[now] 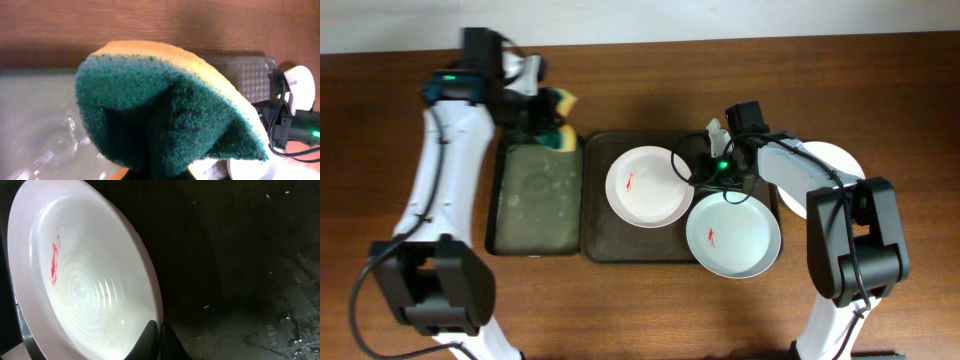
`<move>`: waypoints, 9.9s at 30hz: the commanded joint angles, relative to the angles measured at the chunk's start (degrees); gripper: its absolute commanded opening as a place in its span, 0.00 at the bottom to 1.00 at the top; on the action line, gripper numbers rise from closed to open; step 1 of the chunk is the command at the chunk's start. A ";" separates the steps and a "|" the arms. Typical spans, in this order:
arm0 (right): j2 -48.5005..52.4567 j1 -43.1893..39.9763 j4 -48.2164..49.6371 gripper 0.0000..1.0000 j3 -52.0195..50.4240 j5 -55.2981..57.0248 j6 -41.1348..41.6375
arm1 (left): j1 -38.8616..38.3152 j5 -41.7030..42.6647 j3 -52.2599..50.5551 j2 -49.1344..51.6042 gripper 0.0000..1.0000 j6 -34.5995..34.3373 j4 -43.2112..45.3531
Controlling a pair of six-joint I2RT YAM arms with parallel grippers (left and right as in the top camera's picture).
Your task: Clean dirty plates on tray and stack at the side
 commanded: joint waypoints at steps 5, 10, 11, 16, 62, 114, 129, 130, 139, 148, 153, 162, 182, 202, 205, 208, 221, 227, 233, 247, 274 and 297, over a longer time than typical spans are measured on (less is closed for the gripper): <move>0.48 0.37 0.13 0.04 0.74 -0.50 -0.61 | -16.74 -16.33 -2.91 6.60 0.00 -6.80 5.44; 0.50 0.37 0.13 0.04 0.74 -0.50 -0.59 | -18.43 -16.96 -2.91 13.14 0.00 -8.50 6.29; 0.50 0.37 0.13 0.04 0.74 -0.48 -0.59 | -18.64 -17.16 -2.91 14.25 0.00 -8.48 6.36; 0.50 0.37 0.13 0.04 0.74 -0.50 -0.59 | -20.04 -16.94 -2.91 20.31 0.00 -8.50 9.51; 0.50 0.37 0.35 0.04 0.74 -0.50 -0.59 | -5.09 -27.69 2.51 -2.82 0.00 -7.82 -10.75; 0.50 0.37 0.11 0.04 0.74 0.42 -0.57 | 0.63 -32.09 -20.59 -37.13 1.00 -6.67 12.66; -2.67 0.28 -11.52 0.04 12.48 1.70 3.13 | 0.63 -32.09 -20.59 -37.13 0.99 -6.67 12.66; -2.99 0.31 -13.07 0.04 14.23 1.70 3.19 | 0.63 -32.09 -20.59 -37.13 1.00 -6.67 12.66; -3.48 6.51 -22.80 0.04 28.13 12.44 9.64 | 0.63 -32.09 -20.59 -37.13 1.00 -6.67 12.66; -3.45 26.95 -14.45 0.04 28.81 34.82 17.77 | 0.63 -32.09 -20.59 -37.13 1.00 -6.67 12.66; -3.45 36.33 -11.89 0.04 28.81 52.41 17.70 | 0.63 -32.09 -20.59 -37.13 0.99 -6.67 12.66; -3.45 44.98 -1.55 0.04 28.83 80.96 7.08 | 0.63 -32.09 -20.59 -37.13 0.99 -6.67 12.66; -3.45 48.00 9.18 0.04 28.83 90.60 -12.63 | 0.63 -32.09 -20.59 -37.13 1.00 -6.67 12.66; -3.45 43.28 -5.14 0.04 28.55 59.21 3.34 | 0.63 -32.09 -20.59 -37.13 0.99 -6.67 12.66; -3.48 38.86 -7.61 0.04 28.55 43.60 8.02 | 0.63 -32.09 -20.59 -37.13 1.00 -6.67 12.66; -3.48 31.93 -7.54 0.04 28.57 24.11 8.96 | 0.63 -32.09 -20.59 -37.13 0.99 -6.67 12.66; -3.45 -13.92 -33.86 0.04 28.55 0.24 2.97 | 0.63 -32.09 -20.59 -37.13 1.00 -6.67 12.66; -3.45 -35.21 -45.16 0.04 28.50 10.43 -3.45 | 0.63 -32.09 -20.59 -37.13 1.00 -6.67 12.66; -3.45 -45.81 -46.93 0.04 26.16 19.28 -3.39 | 0.63 -32.09 -20.59 -37.13 0.99 -6.67 12.66; -3.45 -44.61 -36.89 0.13 15.82 16.26 -3.41 | 0.63 -32.09 -20.59 -37.13 0.99 -6.67 12.66; -39.47 -38.71 -42.53 0.39 -15.54 9.14 -1.14 | 0.63 -32.09 -20.59 -37.13 0.99 -6.67 12.66; -39.01 -18.97 -28.48 0.32 -22.25 16.98 11.87 | 0.63 -32.09 -20.59 -37.13 0.99 -6.67 12.66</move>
